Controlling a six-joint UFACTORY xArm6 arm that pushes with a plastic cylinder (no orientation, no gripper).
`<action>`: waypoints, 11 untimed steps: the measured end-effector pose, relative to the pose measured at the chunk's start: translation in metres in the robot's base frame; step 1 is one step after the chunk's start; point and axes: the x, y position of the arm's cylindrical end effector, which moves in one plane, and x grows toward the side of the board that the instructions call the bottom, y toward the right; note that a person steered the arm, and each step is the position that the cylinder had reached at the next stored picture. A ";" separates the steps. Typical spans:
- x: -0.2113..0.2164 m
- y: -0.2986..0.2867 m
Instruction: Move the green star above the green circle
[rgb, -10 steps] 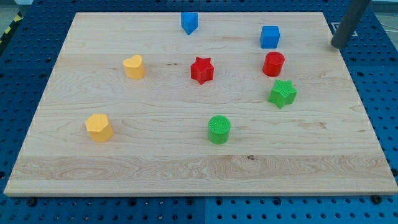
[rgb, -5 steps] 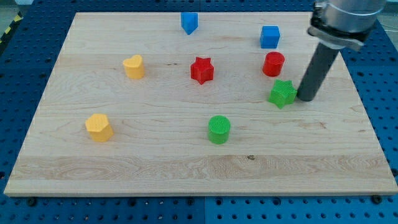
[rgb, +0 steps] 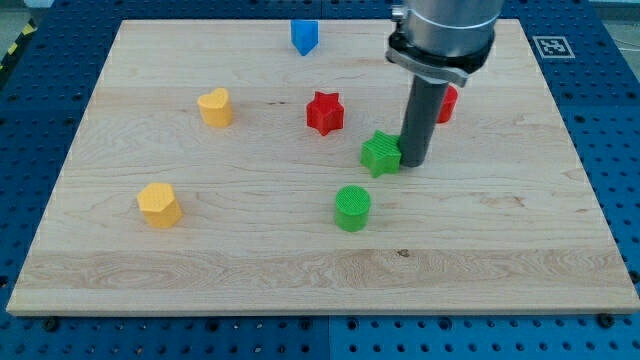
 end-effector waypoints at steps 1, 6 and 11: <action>0.003 -0.020; -0.045 -0.049; -0.016 0.001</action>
